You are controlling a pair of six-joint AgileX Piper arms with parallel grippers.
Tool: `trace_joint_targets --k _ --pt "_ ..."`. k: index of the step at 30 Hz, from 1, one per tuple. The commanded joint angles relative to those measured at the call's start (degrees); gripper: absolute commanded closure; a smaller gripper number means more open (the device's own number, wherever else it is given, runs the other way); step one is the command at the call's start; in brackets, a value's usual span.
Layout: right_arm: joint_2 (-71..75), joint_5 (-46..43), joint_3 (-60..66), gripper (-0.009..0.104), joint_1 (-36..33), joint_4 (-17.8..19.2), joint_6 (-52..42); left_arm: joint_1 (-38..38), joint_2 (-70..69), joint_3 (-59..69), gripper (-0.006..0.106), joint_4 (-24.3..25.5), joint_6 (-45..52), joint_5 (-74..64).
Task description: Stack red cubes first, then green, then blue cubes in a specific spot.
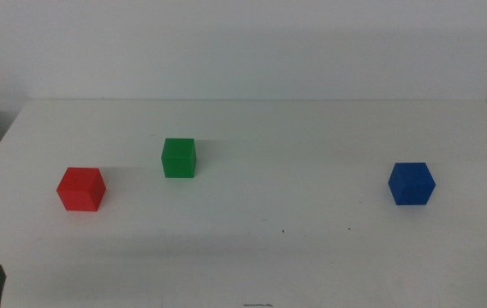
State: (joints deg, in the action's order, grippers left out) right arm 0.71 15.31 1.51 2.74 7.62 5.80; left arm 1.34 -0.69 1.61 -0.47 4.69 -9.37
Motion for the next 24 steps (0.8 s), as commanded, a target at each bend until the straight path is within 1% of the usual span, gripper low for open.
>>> trace_joint_targets --k 1,4,8,13,20,24 --pt "0.88 -4.48 -0.54 0.001 0.40 0.90 -0.80 -0.18 -0.71 -0.94 0.008 -1.34 -1.09 4.31" --pt "0.88 -4.48 -0.54 0.001 0.40 0.90 -0.80 -0.18 3.63 -4.85 0.008 -3.74 -3.70 3.63" --pt "0.88 -4.48 -0.54 0.001 0.40 0.90 -0.80 -0.18 13.35 -13.77 0.008 -4.25 -4.30 -0.50" --pt "0.88 -4.48 -0.54 0.001 0.40 0.90 -0.80 -0.18 27.34 -29.61 0.008 -4.25 -4.25 -14.80" --pt "0.88 -4.48 -0.54 0.001 0.40 0.90 -0.80 -0.18 42.74 -48.45 0.008 -4.78 -4.25 -34.63" --pt "0.88 -4.48 -0.54 0.001 0.40 0.90 -0.80 -0.18 51.90 -58.39 0.008 -5.32 -4.25 -43.39"
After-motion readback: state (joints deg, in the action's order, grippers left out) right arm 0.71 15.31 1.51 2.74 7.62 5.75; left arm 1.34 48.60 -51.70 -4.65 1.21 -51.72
